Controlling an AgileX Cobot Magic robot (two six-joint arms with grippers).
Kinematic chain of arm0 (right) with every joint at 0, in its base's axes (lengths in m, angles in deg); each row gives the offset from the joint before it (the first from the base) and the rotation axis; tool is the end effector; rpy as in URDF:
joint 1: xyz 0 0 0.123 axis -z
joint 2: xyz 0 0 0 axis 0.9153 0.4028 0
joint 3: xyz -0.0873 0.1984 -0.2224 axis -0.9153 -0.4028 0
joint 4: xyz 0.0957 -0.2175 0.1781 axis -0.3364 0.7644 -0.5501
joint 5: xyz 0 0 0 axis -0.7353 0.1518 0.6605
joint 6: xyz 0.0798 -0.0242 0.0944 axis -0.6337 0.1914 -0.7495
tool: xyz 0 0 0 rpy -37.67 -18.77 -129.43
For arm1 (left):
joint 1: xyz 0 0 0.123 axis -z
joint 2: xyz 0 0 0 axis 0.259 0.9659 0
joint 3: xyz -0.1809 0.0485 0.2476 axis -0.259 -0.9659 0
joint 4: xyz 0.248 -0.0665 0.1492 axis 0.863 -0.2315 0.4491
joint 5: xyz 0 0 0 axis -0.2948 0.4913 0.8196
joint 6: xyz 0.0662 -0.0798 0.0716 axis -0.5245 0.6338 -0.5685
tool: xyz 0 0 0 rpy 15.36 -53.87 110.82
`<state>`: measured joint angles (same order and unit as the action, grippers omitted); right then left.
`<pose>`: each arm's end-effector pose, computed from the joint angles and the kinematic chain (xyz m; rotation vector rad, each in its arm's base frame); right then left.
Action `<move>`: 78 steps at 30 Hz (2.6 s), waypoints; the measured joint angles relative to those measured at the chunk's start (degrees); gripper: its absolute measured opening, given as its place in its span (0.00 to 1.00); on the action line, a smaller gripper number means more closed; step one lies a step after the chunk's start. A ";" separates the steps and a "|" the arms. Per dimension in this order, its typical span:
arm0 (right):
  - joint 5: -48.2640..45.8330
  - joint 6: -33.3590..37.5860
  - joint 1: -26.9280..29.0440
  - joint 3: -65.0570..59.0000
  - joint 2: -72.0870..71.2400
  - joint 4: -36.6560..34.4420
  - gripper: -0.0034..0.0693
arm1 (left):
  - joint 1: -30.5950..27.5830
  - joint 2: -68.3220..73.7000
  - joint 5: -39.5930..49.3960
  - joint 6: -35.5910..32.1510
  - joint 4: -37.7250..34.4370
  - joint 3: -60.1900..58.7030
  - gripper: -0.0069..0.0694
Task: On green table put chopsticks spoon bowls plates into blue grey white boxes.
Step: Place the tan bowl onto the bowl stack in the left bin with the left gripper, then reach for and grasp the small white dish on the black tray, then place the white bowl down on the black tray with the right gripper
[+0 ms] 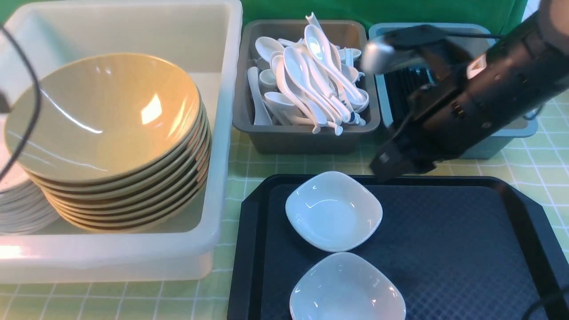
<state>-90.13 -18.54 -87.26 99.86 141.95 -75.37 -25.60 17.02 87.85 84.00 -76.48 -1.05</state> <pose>0.3547 0.1772 0.3039 -0.5715 2.5212 0.5383 0.2666 0.0313 0.3847 -0.2687 2.3785 -0.1321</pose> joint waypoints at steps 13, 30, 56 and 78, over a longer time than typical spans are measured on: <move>7.88 3.58 3.35 -2.74 16.42 -6.72 0.57 | 30.68 -7.73 2.82 -26.40 -23.10 -11.53 0.73; 13.24 4.19 4.00 -2.81 21.55 -7.21 0.57 | 33.43 -7.60 -0.06 -26.56 -23.22 -15.99 0.63; 6.79 11.42 24.70 -24.52 -2.79 -11.37 0.12 | 33.43 -7.60 0.30 -24.88 -23.04 -15.99 0.63; 18.31 15.84 24.78 -39.21 -15.45 -12.44 0.65 | 33.43 -4.93 -4.98 -19.62 -24.33 -15.02 0.63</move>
<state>-71.82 -2.70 -62.49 60.65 126.51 -87.81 7.83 12.09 82.87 64.38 -100.81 -16.07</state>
